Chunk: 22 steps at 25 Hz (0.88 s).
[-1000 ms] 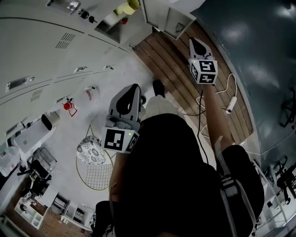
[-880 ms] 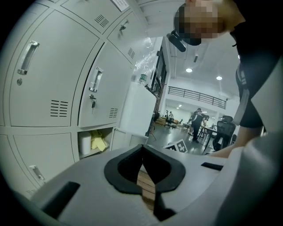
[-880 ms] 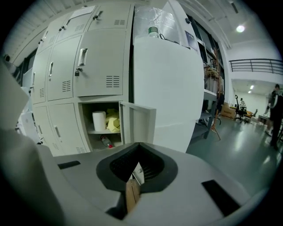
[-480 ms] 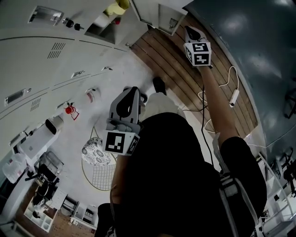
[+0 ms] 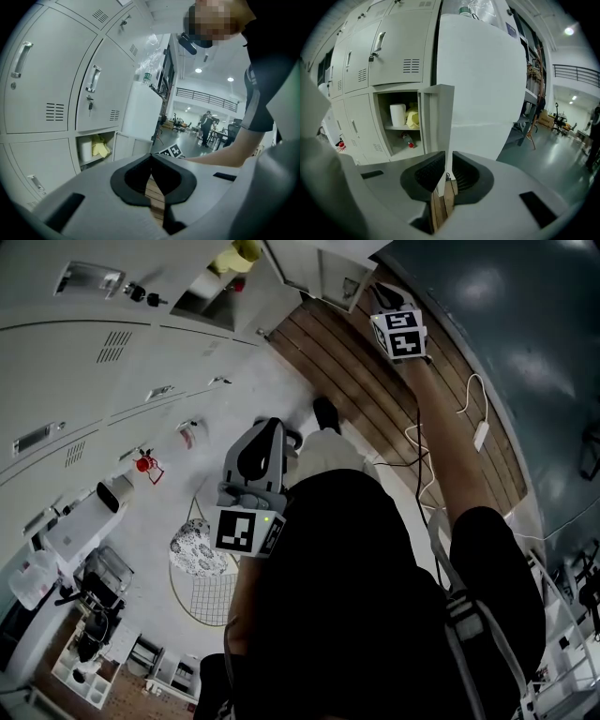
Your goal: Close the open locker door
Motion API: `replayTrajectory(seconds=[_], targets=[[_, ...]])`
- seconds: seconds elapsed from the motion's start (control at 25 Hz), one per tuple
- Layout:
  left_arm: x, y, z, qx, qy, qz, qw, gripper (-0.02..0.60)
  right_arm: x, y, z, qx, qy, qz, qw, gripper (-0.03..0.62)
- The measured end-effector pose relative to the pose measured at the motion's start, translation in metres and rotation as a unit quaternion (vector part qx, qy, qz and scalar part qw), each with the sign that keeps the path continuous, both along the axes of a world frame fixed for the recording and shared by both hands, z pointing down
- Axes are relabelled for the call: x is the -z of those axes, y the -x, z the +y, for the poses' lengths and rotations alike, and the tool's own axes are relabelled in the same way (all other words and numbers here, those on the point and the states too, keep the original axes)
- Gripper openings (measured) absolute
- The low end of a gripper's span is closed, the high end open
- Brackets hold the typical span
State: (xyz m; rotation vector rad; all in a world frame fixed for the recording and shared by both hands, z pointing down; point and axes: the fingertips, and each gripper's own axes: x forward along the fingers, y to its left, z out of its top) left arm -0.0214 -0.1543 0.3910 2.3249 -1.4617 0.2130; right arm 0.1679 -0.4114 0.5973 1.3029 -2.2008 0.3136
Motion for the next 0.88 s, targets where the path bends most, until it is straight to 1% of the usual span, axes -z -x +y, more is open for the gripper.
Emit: replayTrajectory(seconds=[0.24,0.36,0.44,0.6,0.72,0.88], targets=[[0.006,0.002,-0.002,0.015,-0.017,0.016,0.9996,0.017,-0.007,-0.001,-0.004,0.016,0.008,0.017,1.0,0.044],[0.004,0.005,0.0,0.018,-0.011,0.013,0.9997,0.017,-0.01,0.002,-0.004,0.028,0.011,0.023,0.999,0.048],[0.001,0.007,0.003,0.019,-0.004,0.005,0.9998,0.017,-0.009,0.004,-0.005,0.034,0.011,0.029,0.999,0.052],[0.002,0.01,0.005,0.027,-0.007,0.015,0.9995,0.017,-0.007,0.005,-0.004,0.051,0.01,0.036,0.998,0.054],[0.002,0.012,0.006,0.029,-0.012,0.016,0.9994,0.017,-0.006,0.012,0.002,0.069,0.014,0.04,0.997,0.053],[-0.003,0.013,0.01,0.03,-0.002,0.01,0.9995,0.017,-0.008,0.021,0.013,0.092,0.015,0.044,0.995,0.054]])
